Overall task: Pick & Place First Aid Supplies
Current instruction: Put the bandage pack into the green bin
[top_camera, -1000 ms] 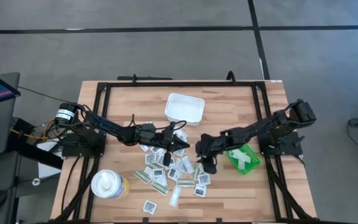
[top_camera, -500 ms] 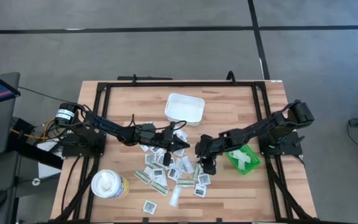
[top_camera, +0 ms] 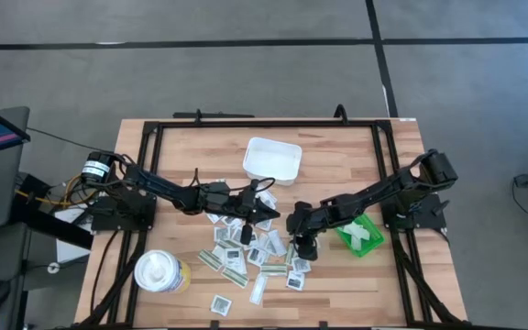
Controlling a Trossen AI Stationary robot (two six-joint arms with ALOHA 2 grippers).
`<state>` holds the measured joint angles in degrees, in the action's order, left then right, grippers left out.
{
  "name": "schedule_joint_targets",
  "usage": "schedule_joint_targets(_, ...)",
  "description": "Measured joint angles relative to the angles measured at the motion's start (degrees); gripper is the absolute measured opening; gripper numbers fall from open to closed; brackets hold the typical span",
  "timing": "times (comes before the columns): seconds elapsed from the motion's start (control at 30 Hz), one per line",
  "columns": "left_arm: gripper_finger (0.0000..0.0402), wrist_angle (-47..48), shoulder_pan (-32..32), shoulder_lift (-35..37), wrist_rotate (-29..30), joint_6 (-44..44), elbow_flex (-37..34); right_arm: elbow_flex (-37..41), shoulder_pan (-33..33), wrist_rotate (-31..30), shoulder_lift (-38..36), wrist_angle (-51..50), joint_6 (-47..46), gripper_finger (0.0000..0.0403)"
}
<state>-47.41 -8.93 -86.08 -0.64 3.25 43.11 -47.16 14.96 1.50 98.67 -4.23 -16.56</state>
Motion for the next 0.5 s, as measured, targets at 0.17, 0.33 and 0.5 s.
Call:
schedule_joint_targets(0.17,0.0012,0.01,0.01,0.0,0.0,0.0,0.0,0.0,0.0,-0.02,0.0,-0.01,-0.02,0.0123)
schedule_joint_targets(0.33,0.0012,0.01,0.0,0.0,0.02,0.0,0.0,0.52,0.41,-0.05,0.0,0.51,-2.07,0.0123)
schedule_joint_targets(0.5,0.0012,-0.01,0.0,0.0,0.0,0.0,0.0,2.73,0.64,-1.92,-0.02,0.63,-2.55,0.0123)
